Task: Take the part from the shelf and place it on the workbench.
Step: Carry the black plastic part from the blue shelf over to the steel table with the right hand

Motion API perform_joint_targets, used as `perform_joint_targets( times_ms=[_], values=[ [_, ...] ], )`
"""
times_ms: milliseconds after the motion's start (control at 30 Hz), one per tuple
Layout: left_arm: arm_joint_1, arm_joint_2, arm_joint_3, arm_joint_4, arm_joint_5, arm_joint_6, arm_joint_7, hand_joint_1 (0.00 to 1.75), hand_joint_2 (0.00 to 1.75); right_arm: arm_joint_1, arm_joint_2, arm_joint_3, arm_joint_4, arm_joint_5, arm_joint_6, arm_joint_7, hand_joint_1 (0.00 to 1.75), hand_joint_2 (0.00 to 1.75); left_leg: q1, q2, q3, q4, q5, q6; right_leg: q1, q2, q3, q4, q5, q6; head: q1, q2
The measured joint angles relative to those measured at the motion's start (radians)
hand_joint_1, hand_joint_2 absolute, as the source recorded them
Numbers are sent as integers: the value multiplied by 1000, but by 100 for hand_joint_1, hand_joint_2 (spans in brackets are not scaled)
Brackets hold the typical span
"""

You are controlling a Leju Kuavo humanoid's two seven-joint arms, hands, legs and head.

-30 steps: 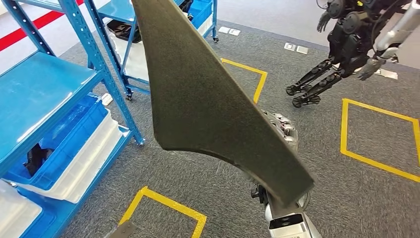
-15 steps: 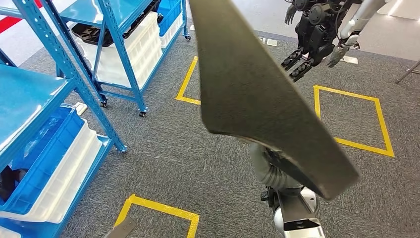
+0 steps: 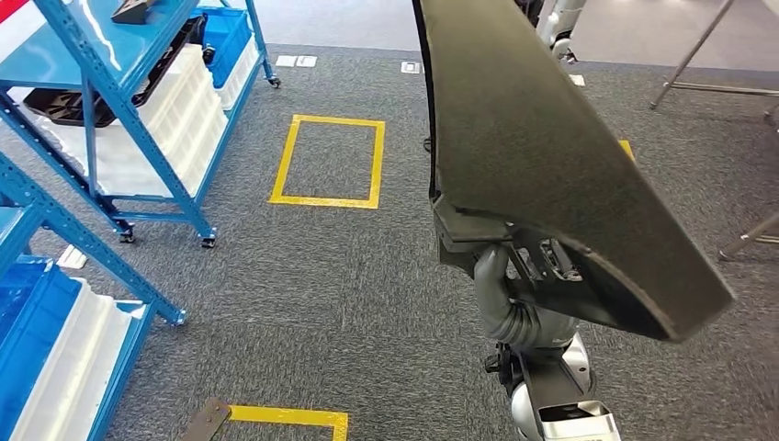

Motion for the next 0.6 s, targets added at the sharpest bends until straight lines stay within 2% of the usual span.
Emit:
perform_joint_targets(
  times_ms=[33, 67, 100, 167, 200, 267, 300, 333, 367, 400, 433, 467, 500, 533, 600],
  values=[
    [-1, 0, 5, 0, 2, 2, -17, 0, 175, 1, 0, 0, 0, 1, 0, -2, 162, 175, 5, -23, 22, -60, 26, -2, -1, 12, -3, 9, -5, 7, -2, 0],
    [-1, 0, 8, 0, 3, 5, -33, 0, 175, 3, 0, 0, -1, 2, 0, -3, 162, 175, 8, -43, 36, -97, 38, -3, -2, 24, -7, 15, -9, 14, -4, 0],
    [-1, 0, 11, 0, 4, 11, -48, 0, 175, 5, 0, 0, -2, 4, -1, -5, 162, 175, 9, -55, 40, -110, 38, -1, -3, 34, -12, 19, -10, 21, -5, 0],
    [-3, -1, 16, 0, 4, 30, -66, 0, 175, 12, -1, -2, -5, 6, -2, -6, 162, 175, 6, -40, 40, -110, 36, 10, -5, 54, -18, 17, -8, 28, -4, 0],
    [-5, -1, 17, -1, 2, 41, -70, 0, 175, 16, -2, -3, -6, 7, -2, -7, 162, 175, 6, -30, 42, -111, 36, 15, -4, 47, -20, 19, -9, 31, -3, 0],
    [-10, -3, 20, -1, -4, 53, -70, 0, 175, 20, -5, -6, -11, 7, -3, -7, 162, 175, 5, -7, 48, -115, 35, 25, -1, 1, -45, 67, -33, 35, 9, 0],
    [-11, -4, 21, -1, -9, 55, -66, 0, 175, 20, -6, -6, -13, 8, -2, -7, 162, 175, 1, 5, 51, -116, 33, 28, 1, -32, -72, 120, -56, 35, 16, 0],
    [-10, -4, 21, -1, -16, 54, -61, 0, 175, 20, -6, -6, -15, 8, -2, -7, 162, 175, -2, 19, 53, -117, 31, 31, 2, -52, -107, 185, -82, 36, 23, 0],
    [-8, -5, 20, 0, -24, 52, -55, 0, 175, 21, -7, -5, -15, 9, -1, -7, 162, 175, -5, 34, 55, -117, 29, 34, 2, -63, -142, 245, -101, 36, 26, 0],
    [-7, -5, 18, 1, -34, 49, -47, 0, 175, 22, -8, -5, -15, 9, -1, -6, 162, 175, -7, 49, 56, -117, 26, 36, 2, -68, -165, 280, -105, 35, 29, 0],
    [-6, -6, 15, 1, -43, 45, -38, 0, 175, 22, -9, -5, -15, 9, 1, -6, 162, 175, -9, 63, 59, -117, 23, 38, 3, -71, -170, 279, -90, 32, 32, 0],
    [-6, -6, 12, 1, -52, 41, -28, 0, 175, 22, -10, -5, -15, 9, 4, -6, 162, 175, -11, 76, 64, -117, 19, 38, 5, -75, -154, 240, -60, 29, 35, 0],
    [-6, -6, 8, 1, -62, 37, -17, 0, 175, 21, -10, -5, -15, 9, 6, -6, 162, 175, -12, 87, 70, -118, 14, 38, 9, -87, -121, 174, -22, 24, 37, 0],
    [-5, -7, 4, 1, -71, 34, -6, 0, 175, 19, -10, -5, -15, 8, 9, -6, 162, 175, -13, 98, 77, -121, 9, 37, 17, -110, -88, 109, 3, 19, 39, 0],
    [-2, -7, -5, 2, -86, 31, 13, 0, 175, 13, -11, -4, -16, 7, 13, -6, 162, 175, -17, 117, 88, -128, 3, 33, 34, -147, -44, 25, 22, 10, 43, 0]
  ],
)
